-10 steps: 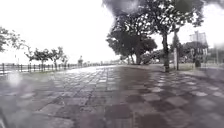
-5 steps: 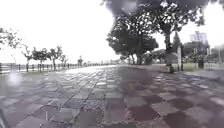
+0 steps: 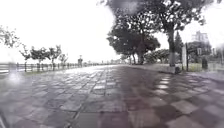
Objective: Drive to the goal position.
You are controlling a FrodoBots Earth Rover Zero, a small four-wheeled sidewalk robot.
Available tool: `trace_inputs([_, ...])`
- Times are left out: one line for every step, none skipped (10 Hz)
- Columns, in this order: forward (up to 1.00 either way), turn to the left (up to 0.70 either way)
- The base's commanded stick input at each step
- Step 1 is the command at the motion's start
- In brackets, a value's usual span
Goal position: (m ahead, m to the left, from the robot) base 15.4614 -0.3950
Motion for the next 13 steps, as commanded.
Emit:
trace_inputs([1.00,0.01])
trace_inputs([1.00,0.01])
trace_inputs([1.00,0.01])
trace_inputs([1.00,0.01])
trace_inputs([1.00,0.01])
trace_inputs([1.00,0.01])
trace_inputs([1.00,0.01])
trace_inputs([1.00,0.01])
trace_inputs([1.00,0.01])
trace_inputs([1.00,0.01])
trace_inputs([1.00,0.01])
trace_inputs([1.00,0.01])
trace_inputs([1.00,0.01])
